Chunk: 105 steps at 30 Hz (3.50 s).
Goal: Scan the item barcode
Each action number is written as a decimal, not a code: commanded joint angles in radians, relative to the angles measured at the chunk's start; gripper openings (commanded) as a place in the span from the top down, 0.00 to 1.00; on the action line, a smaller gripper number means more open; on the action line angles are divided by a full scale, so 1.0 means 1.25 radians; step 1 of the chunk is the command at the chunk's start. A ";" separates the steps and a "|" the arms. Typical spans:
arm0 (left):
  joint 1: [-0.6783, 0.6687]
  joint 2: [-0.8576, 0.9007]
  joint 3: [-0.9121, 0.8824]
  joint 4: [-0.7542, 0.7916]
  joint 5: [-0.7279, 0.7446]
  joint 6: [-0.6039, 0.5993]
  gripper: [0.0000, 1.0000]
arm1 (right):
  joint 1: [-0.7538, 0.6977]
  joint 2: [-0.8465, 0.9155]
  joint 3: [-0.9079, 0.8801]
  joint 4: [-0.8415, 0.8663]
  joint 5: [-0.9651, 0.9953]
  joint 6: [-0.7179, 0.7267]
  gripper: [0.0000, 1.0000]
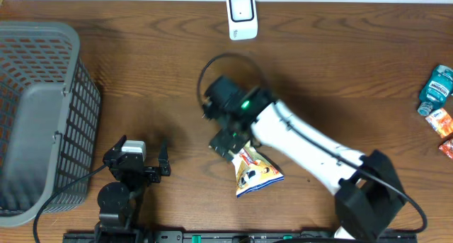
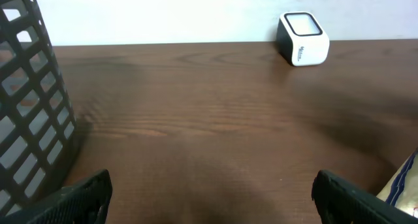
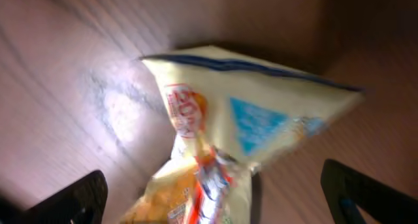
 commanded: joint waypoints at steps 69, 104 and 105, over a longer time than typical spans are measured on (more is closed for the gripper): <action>0.003 -0.004 -0.012 -0.021 0.005 -0.004 0.02 | -0.364 -0.034 -0.172 0.405 -1.068 0.116 0.99; 0.003 -0.004 -0.012 -0.021 0.005 -0.004 0.02 | -0.170 -0.097 -0.205 0.171 0.020 0.146 0.99; 0.003 -0.004 -0.012 -0.021 0.005 -0.004 0.02 | -0.170 -0.077 -0.220 0.187 0.019 0.153 0.99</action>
